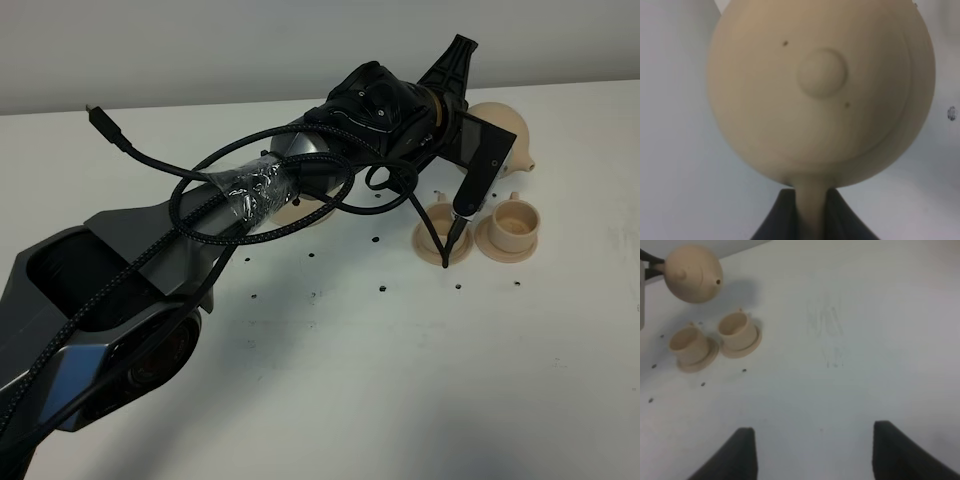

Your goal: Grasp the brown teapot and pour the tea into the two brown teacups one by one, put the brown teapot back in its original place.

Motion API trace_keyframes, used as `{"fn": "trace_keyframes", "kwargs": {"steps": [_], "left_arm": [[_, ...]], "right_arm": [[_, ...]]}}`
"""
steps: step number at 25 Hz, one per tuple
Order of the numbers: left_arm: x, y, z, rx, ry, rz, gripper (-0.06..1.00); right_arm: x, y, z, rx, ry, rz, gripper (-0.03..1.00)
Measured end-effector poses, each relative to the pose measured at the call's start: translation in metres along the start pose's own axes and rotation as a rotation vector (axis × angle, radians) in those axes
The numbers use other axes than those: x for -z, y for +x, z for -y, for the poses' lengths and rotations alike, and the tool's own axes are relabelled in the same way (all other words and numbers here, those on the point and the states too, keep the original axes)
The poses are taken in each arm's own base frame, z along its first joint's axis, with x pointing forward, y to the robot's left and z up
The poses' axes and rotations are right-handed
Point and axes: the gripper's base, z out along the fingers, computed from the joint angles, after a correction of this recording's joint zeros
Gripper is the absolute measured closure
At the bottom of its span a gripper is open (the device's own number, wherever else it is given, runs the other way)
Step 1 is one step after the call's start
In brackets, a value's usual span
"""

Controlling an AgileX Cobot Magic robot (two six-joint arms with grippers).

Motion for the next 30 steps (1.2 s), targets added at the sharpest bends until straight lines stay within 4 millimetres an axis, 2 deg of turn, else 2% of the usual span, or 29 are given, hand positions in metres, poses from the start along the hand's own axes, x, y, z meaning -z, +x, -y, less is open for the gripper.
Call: {"fn": "trace_keyframes", "kwargs": {"steps": [18, 23, 30], "left_arm": [[-0.002, 0.001, 0.003, -0.179, 0.016, -0.013, 0.83], [-0.009, -0.004, 0.010, -0.234, 0.032, -0.005, 0.83], [-0.008, -0.010, 0.009, -0.258, 0.024, 0.004, 0.83]], "right_arm": [[0.000, 0.000, 0.000, 0.000, 0.000, 0.000, 0.48], [0.000, 0.000, 0.000, 0.000, 0.000, 0.000, 0.48], [0.000, 0.000, 0.000, 0.000, 0.000, 0.000, 0.48]]}}
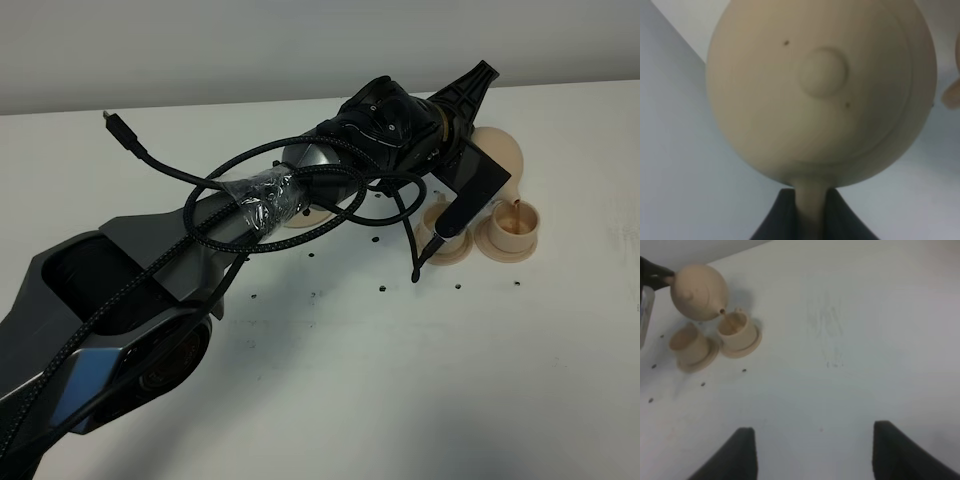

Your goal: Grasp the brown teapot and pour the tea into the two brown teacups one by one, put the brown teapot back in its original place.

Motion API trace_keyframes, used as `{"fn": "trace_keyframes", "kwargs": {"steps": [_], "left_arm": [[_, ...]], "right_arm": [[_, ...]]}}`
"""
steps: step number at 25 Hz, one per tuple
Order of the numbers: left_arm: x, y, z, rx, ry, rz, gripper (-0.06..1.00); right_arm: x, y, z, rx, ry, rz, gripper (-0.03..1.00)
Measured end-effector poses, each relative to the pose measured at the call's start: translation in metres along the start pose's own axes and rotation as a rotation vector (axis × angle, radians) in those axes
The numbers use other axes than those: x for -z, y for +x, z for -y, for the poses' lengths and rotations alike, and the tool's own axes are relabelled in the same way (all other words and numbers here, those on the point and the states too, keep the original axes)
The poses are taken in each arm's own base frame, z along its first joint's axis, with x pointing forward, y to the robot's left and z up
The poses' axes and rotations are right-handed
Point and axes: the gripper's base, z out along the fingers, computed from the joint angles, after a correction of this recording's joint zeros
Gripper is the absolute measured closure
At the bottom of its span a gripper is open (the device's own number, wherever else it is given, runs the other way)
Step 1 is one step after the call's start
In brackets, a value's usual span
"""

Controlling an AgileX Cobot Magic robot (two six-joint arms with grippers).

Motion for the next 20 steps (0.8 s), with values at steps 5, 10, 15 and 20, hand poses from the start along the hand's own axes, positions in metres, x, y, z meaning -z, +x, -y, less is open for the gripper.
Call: {"fn": "trace_keyframes", "kwargs": {"steps": [5, 10, 15, 20], "left_arm": [[-0.0031, -0.0007, 0.0019, -0.027, 0.000, -0.011, 0.83], [-0.0074, -0.0021, 0.0031, -0.049, -0.018, -0.017, 0.83], [-0.0072, -0.0025, 0.0006, -0.066, -0.042, -0.022, 0.83], [-0.0071, -0.0017, -0.0001, -0.082, -0.049, -0.031, 0.83]], "right_arm": [[0.0000, 0.0000, 0.0000, 0.000, 0.000, 0.000, 0.48], [0.0000, 0.0000, 0.0000, 0.000, 0.000, 0.000, 0.48], [0.0000, 0.0000, 0.0000, 0.000, 0.000, 0.000, 0.48], [0.0000, 0.0000, 0.0000, 0.000, 0.000, 0.000, 0.48]]}}
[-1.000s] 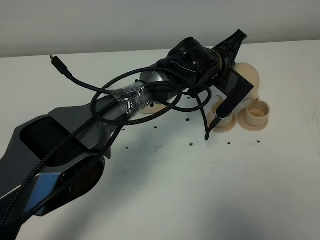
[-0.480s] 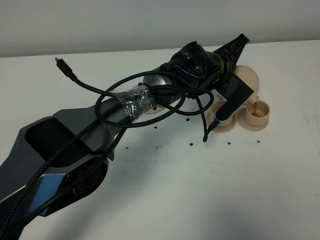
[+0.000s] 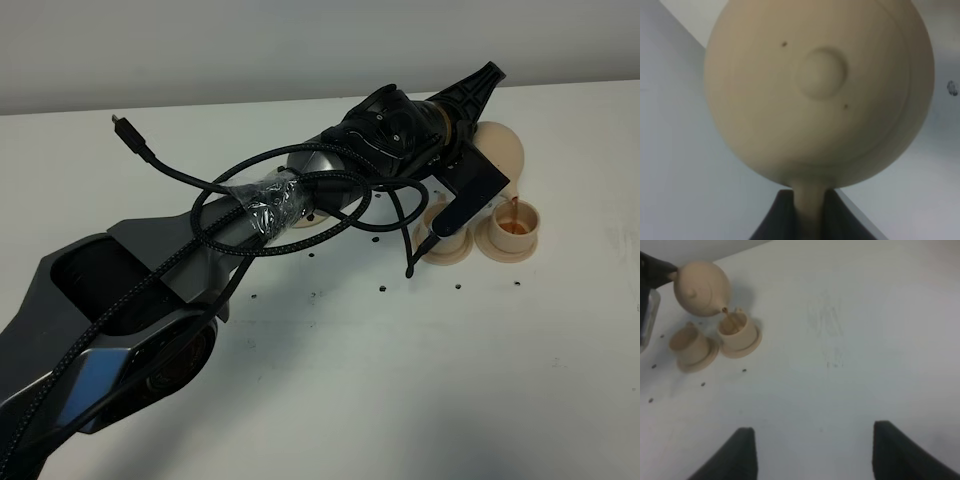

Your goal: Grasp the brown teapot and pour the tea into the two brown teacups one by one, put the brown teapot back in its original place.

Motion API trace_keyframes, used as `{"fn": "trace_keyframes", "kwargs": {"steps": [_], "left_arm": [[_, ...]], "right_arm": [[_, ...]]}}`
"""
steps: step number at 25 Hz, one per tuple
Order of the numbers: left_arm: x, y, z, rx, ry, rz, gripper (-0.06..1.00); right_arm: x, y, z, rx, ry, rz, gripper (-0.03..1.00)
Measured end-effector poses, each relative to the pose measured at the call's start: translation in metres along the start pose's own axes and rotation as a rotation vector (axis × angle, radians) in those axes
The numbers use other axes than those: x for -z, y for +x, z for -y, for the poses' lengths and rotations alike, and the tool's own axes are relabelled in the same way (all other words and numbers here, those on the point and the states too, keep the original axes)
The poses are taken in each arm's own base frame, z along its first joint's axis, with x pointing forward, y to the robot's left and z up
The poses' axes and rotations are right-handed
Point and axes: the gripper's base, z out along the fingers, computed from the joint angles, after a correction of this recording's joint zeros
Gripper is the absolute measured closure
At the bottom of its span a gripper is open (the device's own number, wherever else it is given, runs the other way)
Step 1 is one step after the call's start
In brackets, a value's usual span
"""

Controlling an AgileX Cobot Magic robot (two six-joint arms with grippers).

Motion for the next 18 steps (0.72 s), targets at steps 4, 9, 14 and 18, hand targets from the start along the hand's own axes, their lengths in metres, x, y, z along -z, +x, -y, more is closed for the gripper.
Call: {"fn": "trace_keyframes", "kwargs": {"steps": [4, 9, 14, 18], "left_arm": [[0.0000, 0.0003, -0.0004, -0.007, -0.004, -0.003, 0.83], [0.0000, 0.0003, -0.0004, -0.018, -0.005, -0.003, 0.83], [0.0000, 0.0003, -0.0008, -0.045, -0.009, -0.003, 0.83], [0.0000, 0.0002, -0.0015, -0.063, -0.016, -0.003, 0.83]], "right_arm": [[0.0000, 0.0000, 0.0000, 0.000, 0.000, 0.000, 0.48], [0.0000, 0.0000, 0.0000, 0.000, 0.000, 0.000, 0.48], [0.0000, 0.0000, 0.0000, 0.000, 0.000, 0.000, 0.48], [0.0000, 0.0000, 0.0000, 0.000, 0.000, 0.000, 0.48]]}}
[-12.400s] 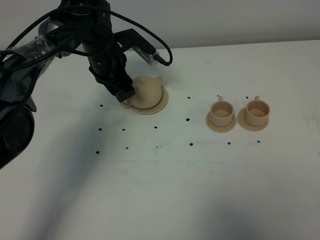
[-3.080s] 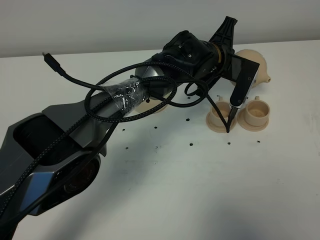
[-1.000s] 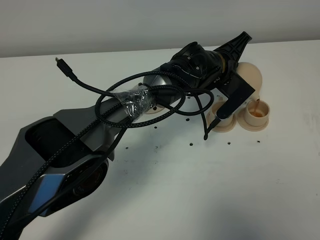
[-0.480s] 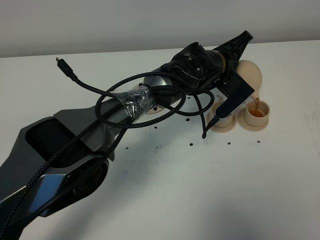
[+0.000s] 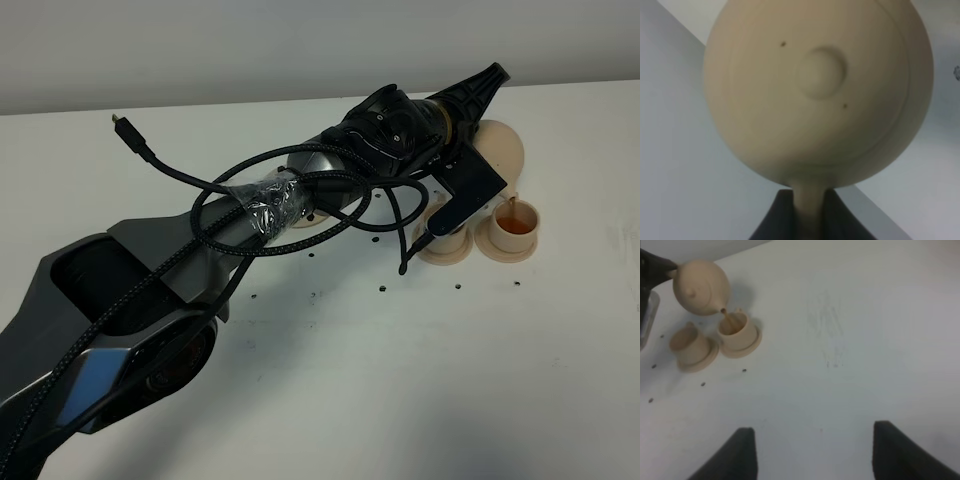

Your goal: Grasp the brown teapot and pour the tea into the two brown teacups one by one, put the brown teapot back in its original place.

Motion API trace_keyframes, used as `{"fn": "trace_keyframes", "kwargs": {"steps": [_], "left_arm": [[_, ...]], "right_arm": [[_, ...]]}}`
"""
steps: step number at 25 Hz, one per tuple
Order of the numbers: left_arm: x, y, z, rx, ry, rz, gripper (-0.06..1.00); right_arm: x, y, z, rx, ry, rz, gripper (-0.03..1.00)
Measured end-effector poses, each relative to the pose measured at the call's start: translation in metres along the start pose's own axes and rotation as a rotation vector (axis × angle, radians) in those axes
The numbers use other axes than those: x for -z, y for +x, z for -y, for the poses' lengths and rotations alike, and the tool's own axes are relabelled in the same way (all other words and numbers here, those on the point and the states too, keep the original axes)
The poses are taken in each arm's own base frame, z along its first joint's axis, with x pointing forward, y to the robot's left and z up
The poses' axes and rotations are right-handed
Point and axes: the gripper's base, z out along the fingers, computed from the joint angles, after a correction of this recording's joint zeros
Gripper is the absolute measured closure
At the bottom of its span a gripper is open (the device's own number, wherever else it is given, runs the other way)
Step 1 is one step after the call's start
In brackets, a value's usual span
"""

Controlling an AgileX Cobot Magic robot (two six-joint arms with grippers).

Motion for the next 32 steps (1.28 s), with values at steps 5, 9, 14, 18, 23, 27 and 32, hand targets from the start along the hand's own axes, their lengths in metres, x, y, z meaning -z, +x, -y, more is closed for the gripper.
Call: {"fn": "trace_keyframes", "kwargs": {"steps": [5, 9, 14, 18, 23, 27, 32], "left_arm": [[0.0000, 0.0000, -0.0017, -0.024, -0.019, 0.000, 0.83], [0.0000, -0.0001, -0.0026, -0.029, -0.029, 0.000, 0.83], [0.0001, -0.0001, -0.0038, -0.056, -0.041, 0.000, 0.83], [0.0001, -0.0001, -0.0046, -0.072, -0.050, -0.001, 0.83], [0.0002, -0.0001, -0.0057, -0.075, -0.062, -0.001, 0.83], [0.0002, -0.0003, -0.0057, -0.091, -0.063, -0.001, 0.83], [0.0002, -0.0003, -0.0057, -0.119, -0.063, -0.002, 0.83]], "right_arm": [[0.0000, 0.0000, 0.0000, 0.000, 0.000, 0.000, 0.48], [0.0000, 0.0000, 0.0000, 0.000, 0.000, 0.000, 0.48], [0.0000, 0.0000, 0.0000, 0.000, 0.000, 0.000, 0.48], [0.0000, 0.0000, 0.0000, 0.000, 0.000, 0.000, 0.48], [0.0000, 0.0000, 0.0000, 0.000, 0.000, 0.000, 0.48], [0.0000, 0.0000, 0.0000, 0.000, 0.000, 0.000, 0.48], [0.0000, 0.0000, 0.0000, 0.000, 0.000, 0.000, 0.48]]}}
